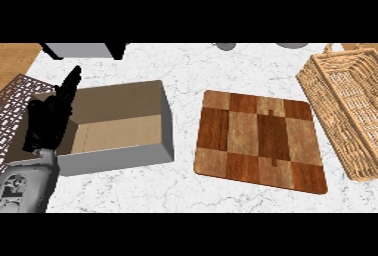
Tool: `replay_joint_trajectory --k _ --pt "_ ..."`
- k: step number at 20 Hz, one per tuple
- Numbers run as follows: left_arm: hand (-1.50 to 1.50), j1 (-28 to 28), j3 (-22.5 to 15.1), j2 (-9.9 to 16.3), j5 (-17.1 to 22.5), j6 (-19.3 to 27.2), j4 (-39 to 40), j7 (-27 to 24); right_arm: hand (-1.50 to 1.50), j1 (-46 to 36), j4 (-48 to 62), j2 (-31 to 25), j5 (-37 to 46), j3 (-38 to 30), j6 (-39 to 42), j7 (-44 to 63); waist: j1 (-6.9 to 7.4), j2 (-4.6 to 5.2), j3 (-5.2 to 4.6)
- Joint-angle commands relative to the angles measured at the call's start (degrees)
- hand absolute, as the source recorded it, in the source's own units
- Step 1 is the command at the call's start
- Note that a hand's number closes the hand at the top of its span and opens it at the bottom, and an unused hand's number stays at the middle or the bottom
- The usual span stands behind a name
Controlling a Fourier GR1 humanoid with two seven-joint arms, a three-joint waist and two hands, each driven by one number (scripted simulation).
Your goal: Pick the lemon from the cutting board and place it in the basket
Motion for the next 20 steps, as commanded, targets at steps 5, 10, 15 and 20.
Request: replay_joint_trajectory --k 5,10,15,20 --pt "0.00 4.25 0.00 -1.54 2.28 -2.73 3.97 1.21 -1.50 -1.84 8.09 2.90 -2.89 -3.91 -6.79 -4.36 0.10 0.79 -1.02" --pt "0.00 5.23 -0.07 -2.35 1.44 -1.97 3.66 1.34 -1.50 -1.95 7.53 4.03 -6.21 -8.11 -12.21 -7.19 -0.41 0.59 -1.04" --pt "0.00 4.68 1.13 -2.23 1.62 -1.67 4.09 0.58 -1.50 -1.50 9.71 0.41 -9.37 -15.71 -18.30 -7.97 -1.06 0.62 -1.02" --pt "0.00 3.34 -0.05 -2.87 0.64 -1.77 4.19 2.99 -1.50 -1.50 14.59 -3.21 -12.04 -20.41 -17.98 -4.86 -1.14 0.66 -1.01"
